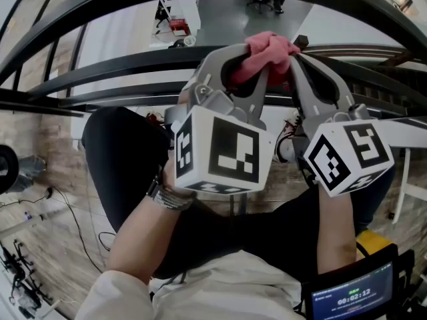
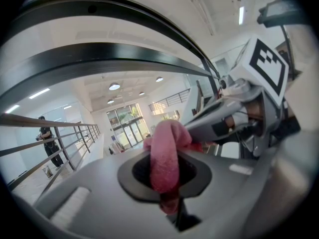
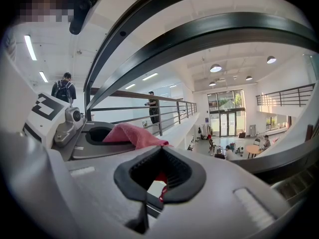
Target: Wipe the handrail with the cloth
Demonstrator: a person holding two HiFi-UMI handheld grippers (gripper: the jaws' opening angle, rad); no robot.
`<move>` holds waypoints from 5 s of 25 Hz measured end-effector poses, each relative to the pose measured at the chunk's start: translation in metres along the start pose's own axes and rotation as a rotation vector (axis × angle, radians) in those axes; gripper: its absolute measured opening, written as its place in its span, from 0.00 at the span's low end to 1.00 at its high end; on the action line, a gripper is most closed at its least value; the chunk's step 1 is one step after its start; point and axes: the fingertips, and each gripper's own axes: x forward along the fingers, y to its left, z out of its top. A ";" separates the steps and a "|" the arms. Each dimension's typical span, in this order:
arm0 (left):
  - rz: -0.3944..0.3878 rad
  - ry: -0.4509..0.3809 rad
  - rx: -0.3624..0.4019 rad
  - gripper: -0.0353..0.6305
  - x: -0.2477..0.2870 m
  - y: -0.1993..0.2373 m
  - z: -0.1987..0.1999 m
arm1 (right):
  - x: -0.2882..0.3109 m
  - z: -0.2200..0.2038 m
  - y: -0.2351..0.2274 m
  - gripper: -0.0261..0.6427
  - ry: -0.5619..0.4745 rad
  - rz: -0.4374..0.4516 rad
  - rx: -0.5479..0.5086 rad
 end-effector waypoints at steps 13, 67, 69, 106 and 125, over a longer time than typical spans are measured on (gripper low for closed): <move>-0.015 -0.006 0.015 0.10 0.006 -0.010 0.005 | -0.006 -0.002 -0.009 0.04 -0.009 -0.016 0.010; -0.047 -0.017 0.054 0.10 0.013 -0.021 0.007 | -0.009 -0.006 -0.018 0.04 -0.018 -0.040 0.039; -0.047 -0.014 0.057 0.10 0.013 -0.021 0.008 | -0.010 -0.006 -0.019 0.04 -0.017 -0.040 0.038; -0.046 0.011 0.076 0.10 0.010 -0.013 0.004 | -0.002 -0.003 -0.011 0.04 -0.001 -0.016 0.022; -0.029 0.014 0.065 0.10 0.003 -0.005 -0.001 | 0.004 -0.002 -0.001 0.04 0.005 0.008 0.012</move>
